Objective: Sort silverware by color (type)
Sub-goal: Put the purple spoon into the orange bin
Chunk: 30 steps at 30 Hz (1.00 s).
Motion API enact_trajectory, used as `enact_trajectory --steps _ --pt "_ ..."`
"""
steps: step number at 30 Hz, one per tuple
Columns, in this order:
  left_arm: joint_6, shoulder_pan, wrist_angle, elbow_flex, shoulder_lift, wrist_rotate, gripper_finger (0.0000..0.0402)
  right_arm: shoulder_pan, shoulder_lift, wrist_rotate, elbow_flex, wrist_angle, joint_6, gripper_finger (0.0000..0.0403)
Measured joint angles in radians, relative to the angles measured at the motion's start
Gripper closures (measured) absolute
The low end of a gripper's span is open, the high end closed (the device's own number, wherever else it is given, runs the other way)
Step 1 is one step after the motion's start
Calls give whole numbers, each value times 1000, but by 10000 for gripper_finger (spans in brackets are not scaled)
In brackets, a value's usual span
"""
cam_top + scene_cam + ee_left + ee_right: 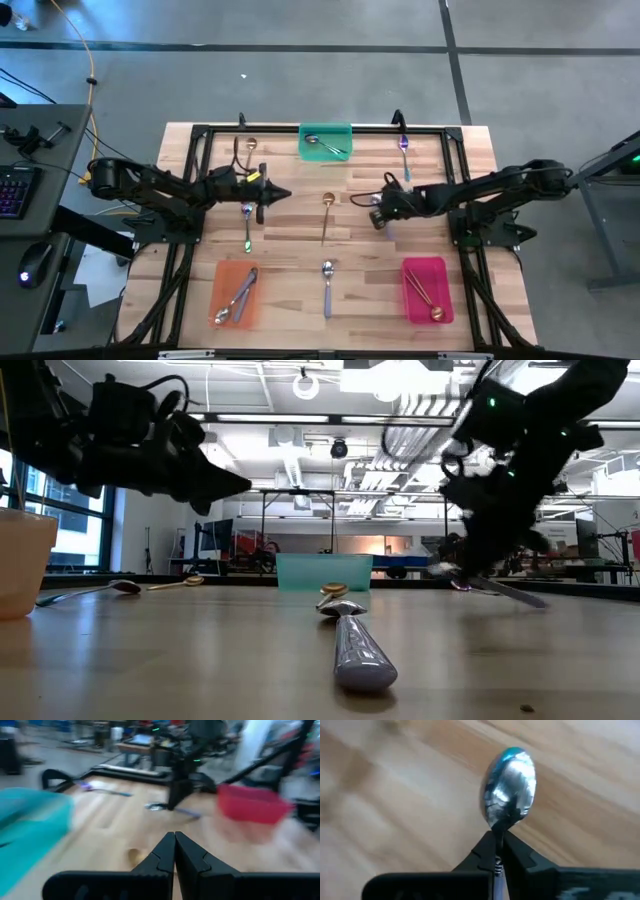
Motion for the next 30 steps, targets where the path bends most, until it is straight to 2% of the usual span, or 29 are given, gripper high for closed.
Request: enact_trajectory --steps 3,5,10,13,18,22,25,30 --pt "-57 -17 28 -9 0 72 401 15 0 35 0 232 -150 403" --pt "-83 -36 31 -9 0 77 398 25 0 43 0 380 -253 403" --pt "-103 -101 34 -1 0 14 373 55 -1 50 1 751 -486 403" --pt "-103 -148 27 26 0 -28 349 79 -1 50 1 889 -585 403" --pt "-100 -214 -41 113 3 -117 301 106 -1 50 2 974 -661 403" --pt "-94 -227 -160 209 46 -126 261 116 -1 49 2 1011 -687 403" --pt "-93 -232 -192 268 103 -126 235 117 -1 47 2 1009 -694 403" --pt "-29 -232 -157 281 150 -133 222 130 -2 47 3 915 -674 403"
